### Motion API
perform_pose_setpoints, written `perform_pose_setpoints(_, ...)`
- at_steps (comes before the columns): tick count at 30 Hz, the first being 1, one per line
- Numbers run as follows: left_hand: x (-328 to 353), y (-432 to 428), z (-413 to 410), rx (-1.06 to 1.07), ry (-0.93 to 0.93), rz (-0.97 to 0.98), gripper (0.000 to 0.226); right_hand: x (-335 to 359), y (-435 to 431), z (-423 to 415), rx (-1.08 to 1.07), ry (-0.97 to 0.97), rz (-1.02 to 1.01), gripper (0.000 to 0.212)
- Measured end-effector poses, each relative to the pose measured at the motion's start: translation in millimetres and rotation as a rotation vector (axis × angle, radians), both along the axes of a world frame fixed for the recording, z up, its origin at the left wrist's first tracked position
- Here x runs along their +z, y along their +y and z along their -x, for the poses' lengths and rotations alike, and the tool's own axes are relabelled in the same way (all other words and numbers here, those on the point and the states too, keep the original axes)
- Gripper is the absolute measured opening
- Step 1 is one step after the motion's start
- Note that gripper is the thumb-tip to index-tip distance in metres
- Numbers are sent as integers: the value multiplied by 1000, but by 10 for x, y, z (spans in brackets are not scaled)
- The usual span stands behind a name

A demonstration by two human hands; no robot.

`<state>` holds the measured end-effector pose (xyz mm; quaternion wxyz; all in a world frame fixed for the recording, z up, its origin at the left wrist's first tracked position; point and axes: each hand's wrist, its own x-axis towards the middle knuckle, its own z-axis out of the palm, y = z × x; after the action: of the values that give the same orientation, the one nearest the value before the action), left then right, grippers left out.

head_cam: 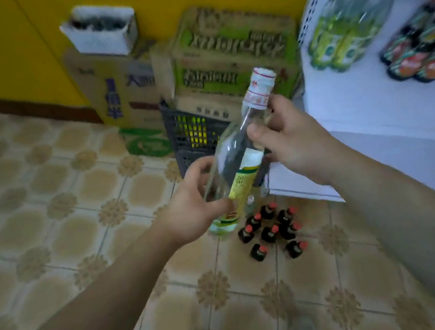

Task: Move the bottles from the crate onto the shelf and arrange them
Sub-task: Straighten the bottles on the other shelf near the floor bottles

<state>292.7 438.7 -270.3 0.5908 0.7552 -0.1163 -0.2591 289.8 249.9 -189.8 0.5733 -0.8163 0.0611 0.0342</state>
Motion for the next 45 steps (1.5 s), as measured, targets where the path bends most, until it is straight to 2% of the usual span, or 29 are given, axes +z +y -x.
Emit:
perform_pose_setpoints(2,464,-101,80,-22,-30,75,67,506,-82,70,-47,-55,15,26)
perform_pose_setpoints(5,1132,-381,283,-110,-135,116,82,1245,-251,238,-130,-191,45,20)
perform_pose_setpoints(8,1622,-699,502,-144,-221,189,80,1769,-466,482,-175,-283,48,24)
perform_pose_setpoints(10,1878,-953,656,-194,-198,281,88,2039,-682,697,-210,-324,8,25)
perform_pose_setpoints(12,2023,-1260,802,-234,-96,432,97,2260,-942,935,-221,-328,-129,22)
perform_pose_setpoints(14,2128,-1610,994,-299,-9,541,94,2437,-1221,1179,-266,-320,-162,28)
perform_pose_setpoints(16,2204,-1967,1193,-377,12,523,94,2558,-1520,1419,-321,-348,-132,36)
perform_pose_setpoints(17,2220,-2137,1262,-411,-33,480,96,2601,-1662,1535,-342,-375,-119,39)
perform_pose_setpoints(20,2271,-2608,1453,-445,-201,373,99,2643,-2091,1820,-440,-425,-52,49)
perform_pose_setpoints(22,2293,-2852,1562,-401,-193,373,98,2634,-2369,1965,-497,-434,-21,56)
perform_pose_setpoints(23,2296,-2955,1603,-397,-175,384,95,2624,-2501,2027,-515,-432,-2,53)
perform_pose_setpoints(26,2223,-3219,1635,-470,-103,413,92,2554,-2840,2203,-503,-401,-1,27)
perform_pose_setpoints(31,1964,-3571,1533,-577,-31,391,91,2237,-3228,2242,-524,-343,-140,10)
perform_pose_setpoints(33,1817,-3686,1400,-610,-34,367,90,2046,-3333,2134,-539,-321,-155,4)
perform_pose_setpoints(37,1416,-3942,942,-679,-80,270,92,1634,-3505,1711,-512,-271,-92,15)
perform_pose_setpoints(45,805,-4196,-79,-527,-107,100,88,987,-3799,683,-449,-107,-47,28)
